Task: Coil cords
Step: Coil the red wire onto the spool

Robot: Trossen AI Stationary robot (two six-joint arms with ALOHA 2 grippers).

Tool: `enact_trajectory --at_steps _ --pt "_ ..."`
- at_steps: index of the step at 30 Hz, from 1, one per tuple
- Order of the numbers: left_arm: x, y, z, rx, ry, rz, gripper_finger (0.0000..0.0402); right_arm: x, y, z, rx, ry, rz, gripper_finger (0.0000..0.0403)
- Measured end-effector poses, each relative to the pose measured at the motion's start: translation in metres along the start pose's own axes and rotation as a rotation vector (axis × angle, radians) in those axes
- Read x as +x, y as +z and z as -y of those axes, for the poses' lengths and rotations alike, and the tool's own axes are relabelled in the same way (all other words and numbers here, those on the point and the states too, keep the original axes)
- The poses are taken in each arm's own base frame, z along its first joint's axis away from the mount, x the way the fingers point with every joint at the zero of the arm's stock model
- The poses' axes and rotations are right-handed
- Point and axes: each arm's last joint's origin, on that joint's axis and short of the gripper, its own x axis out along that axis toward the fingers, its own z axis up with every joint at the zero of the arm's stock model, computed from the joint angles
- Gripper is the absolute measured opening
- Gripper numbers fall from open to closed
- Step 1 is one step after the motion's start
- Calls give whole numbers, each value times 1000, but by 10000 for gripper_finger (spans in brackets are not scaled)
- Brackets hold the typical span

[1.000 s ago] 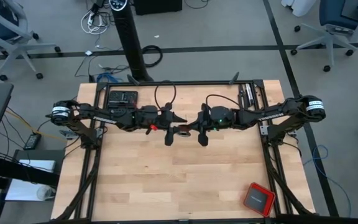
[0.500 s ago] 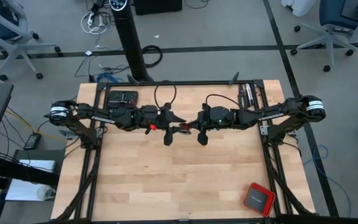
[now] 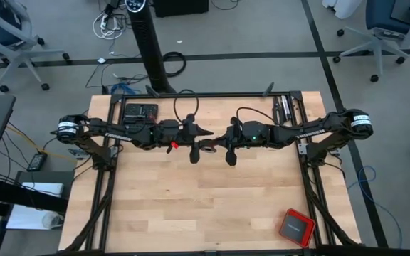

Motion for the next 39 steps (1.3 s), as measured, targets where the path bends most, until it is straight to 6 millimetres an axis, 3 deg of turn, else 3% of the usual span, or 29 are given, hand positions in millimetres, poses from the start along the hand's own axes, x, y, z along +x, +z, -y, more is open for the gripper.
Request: enact_trajectory --at_steps 4,10,19,29,39 --pt "2 0 1 0 -7 13 114 0 2 0 2 2 17 1" --pt "9 -3 2 -26 -53 0 12 0 1 0 2 6 9 1" --pt "4 1 2 -5 -32 -39 1 0 -2 0 9 -16 -26 1" --pt "-20 14 1 63 -43 -122 0 -1 -10 2 2 -43 -114 1" --pt "-22 -8 11 76 -98 -274 0 -2 -13 1 11 20 -140 0"
